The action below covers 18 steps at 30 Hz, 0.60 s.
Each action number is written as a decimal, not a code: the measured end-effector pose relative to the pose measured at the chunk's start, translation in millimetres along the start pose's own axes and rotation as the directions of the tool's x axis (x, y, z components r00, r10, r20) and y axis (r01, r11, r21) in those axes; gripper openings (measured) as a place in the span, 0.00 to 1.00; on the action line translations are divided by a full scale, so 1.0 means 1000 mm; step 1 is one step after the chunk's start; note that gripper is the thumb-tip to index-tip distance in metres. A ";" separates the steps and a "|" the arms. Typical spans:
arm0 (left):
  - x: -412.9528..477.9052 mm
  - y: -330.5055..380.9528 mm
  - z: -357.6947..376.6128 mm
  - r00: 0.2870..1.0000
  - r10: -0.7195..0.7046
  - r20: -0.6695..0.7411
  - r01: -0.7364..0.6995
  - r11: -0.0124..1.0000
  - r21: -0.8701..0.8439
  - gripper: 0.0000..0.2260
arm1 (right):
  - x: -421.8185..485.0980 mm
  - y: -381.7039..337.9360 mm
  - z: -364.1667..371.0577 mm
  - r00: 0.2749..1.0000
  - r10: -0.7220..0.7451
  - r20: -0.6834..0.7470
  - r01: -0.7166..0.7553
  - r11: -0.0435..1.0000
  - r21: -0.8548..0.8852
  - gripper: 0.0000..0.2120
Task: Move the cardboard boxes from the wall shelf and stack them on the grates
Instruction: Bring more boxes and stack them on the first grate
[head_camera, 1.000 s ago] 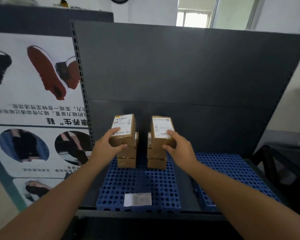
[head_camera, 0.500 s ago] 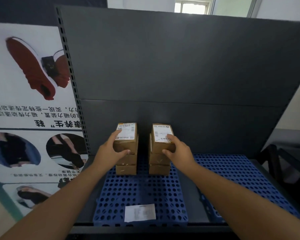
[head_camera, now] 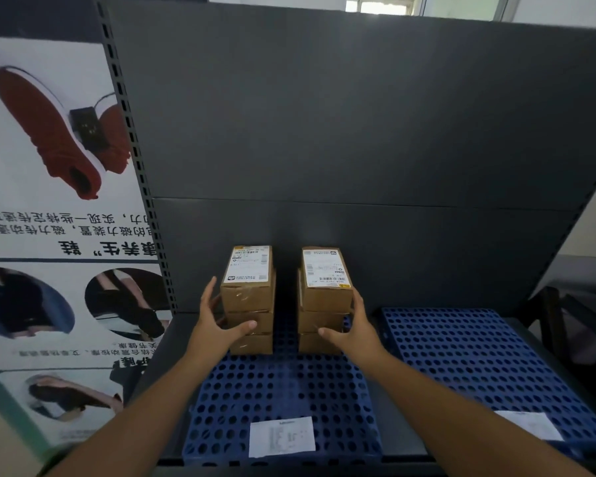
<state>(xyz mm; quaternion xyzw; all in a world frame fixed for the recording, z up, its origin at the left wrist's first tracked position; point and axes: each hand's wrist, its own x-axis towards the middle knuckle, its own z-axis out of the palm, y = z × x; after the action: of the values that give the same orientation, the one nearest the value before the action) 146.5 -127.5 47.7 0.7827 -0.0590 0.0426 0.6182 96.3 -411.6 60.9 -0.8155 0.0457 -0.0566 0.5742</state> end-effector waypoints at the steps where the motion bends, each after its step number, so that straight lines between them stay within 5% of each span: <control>1: 0.001 -0.003 0.003 1.000 0.013 0.008 -0.013 1.000 0.009 0.48 | 0.001 0.003 0.002 1.000 -0.004 -0.004 0.004 1.000 -0.004 0.46; 18: 0.001 -0.001 0.020 0.992 0.085 0.089 -0.089 0.995 0.042 0.46 | 0.001 0.005 0.012 1.000 0.008 -0.026 -0.010 0.997 -0.071 0.44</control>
<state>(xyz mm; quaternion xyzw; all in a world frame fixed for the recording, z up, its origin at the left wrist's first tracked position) 147.8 -146.7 42.2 0.7945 -0.1189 0.0369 0.5943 99.5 -402.2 51.9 -0.8344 0.0585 -0.0627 0.5444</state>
